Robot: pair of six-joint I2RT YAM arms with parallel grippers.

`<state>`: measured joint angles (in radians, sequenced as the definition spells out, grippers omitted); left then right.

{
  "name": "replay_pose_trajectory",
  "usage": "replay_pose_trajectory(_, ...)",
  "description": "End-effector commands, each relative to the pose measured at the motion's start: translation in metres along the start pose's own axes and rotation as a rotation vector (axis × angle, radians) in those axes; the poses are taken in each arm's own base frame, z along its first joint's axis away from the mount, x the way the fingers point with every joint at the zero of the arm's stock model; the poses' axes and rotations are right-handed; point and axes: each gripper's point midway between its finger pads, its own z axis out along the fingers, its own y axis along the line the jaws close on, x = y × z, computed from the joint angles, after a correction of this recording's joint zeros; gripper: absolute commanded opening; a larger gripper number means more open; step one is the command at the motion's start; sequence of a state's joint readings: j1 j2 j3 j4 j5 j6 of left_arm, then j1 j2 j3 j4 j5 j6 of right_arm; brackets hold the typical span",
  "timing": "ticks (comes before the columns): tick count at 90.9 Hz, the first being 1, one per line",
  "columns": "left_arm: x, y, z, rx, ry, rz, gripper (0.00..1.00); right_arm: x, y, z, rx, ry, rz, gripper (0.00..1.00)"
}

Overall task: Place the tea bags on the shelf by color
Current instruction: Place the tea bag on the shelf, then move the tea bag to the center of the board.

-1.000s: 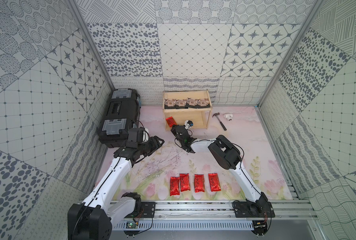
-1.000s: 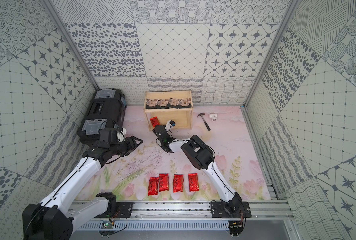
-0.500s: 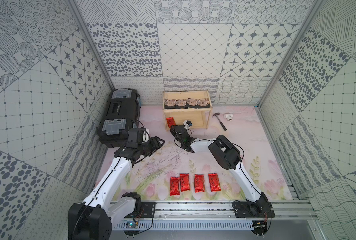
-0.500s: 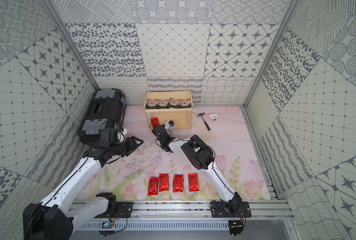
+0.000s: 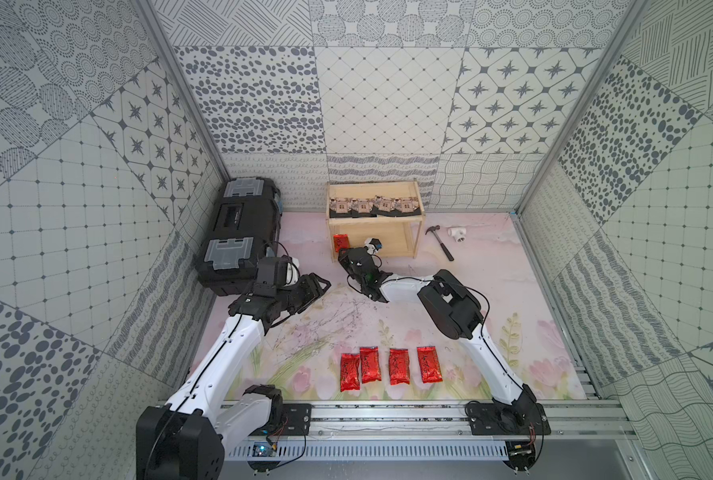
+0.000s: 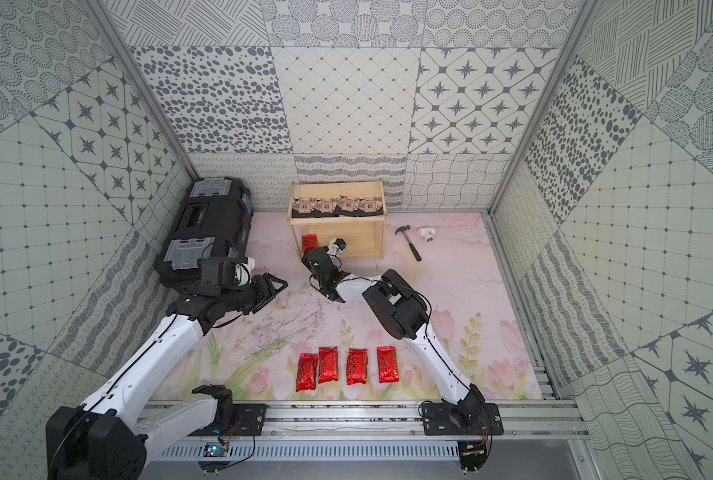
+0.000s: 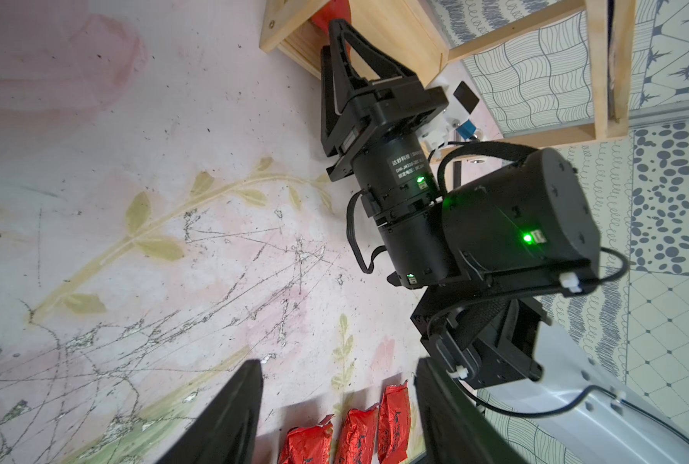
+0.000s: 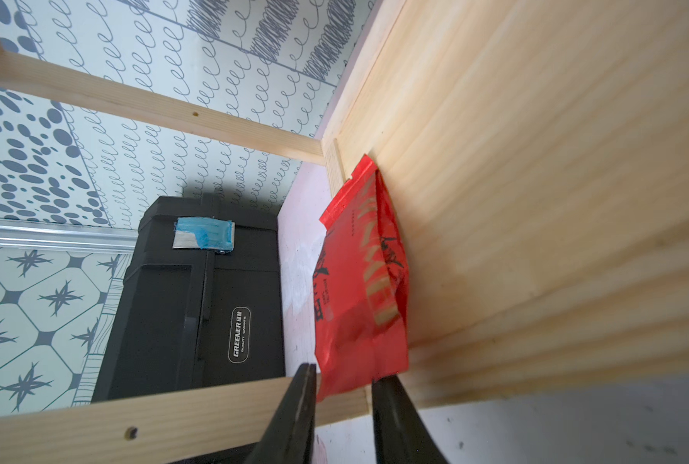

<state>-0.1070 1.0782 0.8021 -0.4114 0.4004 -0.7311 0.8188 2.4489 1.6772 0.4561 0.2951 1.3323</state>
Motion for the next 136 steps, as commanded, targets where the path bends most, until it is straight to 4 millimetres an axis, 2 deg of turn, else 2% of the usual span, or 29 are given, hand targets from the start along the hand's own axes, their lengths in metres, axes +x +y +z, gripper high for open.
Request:
replay_pose_trajectory(1, -0.001, -0.005, -0.002, 0.029, -0.003, 0.014, 0.65, 0.009, -0.01, 0.002, 0.006, 0.016, 0.003, 0.29)
replay_pose_trajectory(36, -0.001, -0.005, -0.002, 0.035, -0.004, 0.01, 0.66, 0.012, -0.016, 0.0, 0.019, 0.042, 0.006, 0.39)
replay_pose_trajectory(60, -0.001, -0.005, -0.003, 0.036, -0.012, 0.01, 0.65, 0.009, -0.004, -0.006, 0.005, 0.053, -0.002, 0.53)
replay_pose_trajectory(74, -0.002, -0.005, -0.003, 0.039, -0.014, 0.006, 0.65, 0.005, 0.003, -0.015, 0.003, 0.068, -0.015, 0.64)
replay_pose_trajectory(86, -0.002, -0.005, -0.004, 0.04, -0.016, 0.003, 0.65, 0.006, 0.011, -0.027, -0.006, 0.098, -0.029, 0.7)
replay_pose_trajectory(101, -0.002, -0.005, -0.003, 0.042, -0.015, 0.0, 0.65, 0.014, 0.025, -0.052, -0.045, 0.162, -0.098, 0.74)
replay_pose_trajectory(114, -0.002, -0.002, -0.002, 0.029, -0.013, -0.003, 0.64, 0.028, 0.04, -0.09, -0.101, 0.229, -0.266, 0.75)
replay_pose_trajectory(136, 0.005, 0.013, 0.005, -0.011, 0.001, -0.03, 0.63, 0.041, 0.031, -0.164, -0.156, 0.329, -0.624, 0.74)
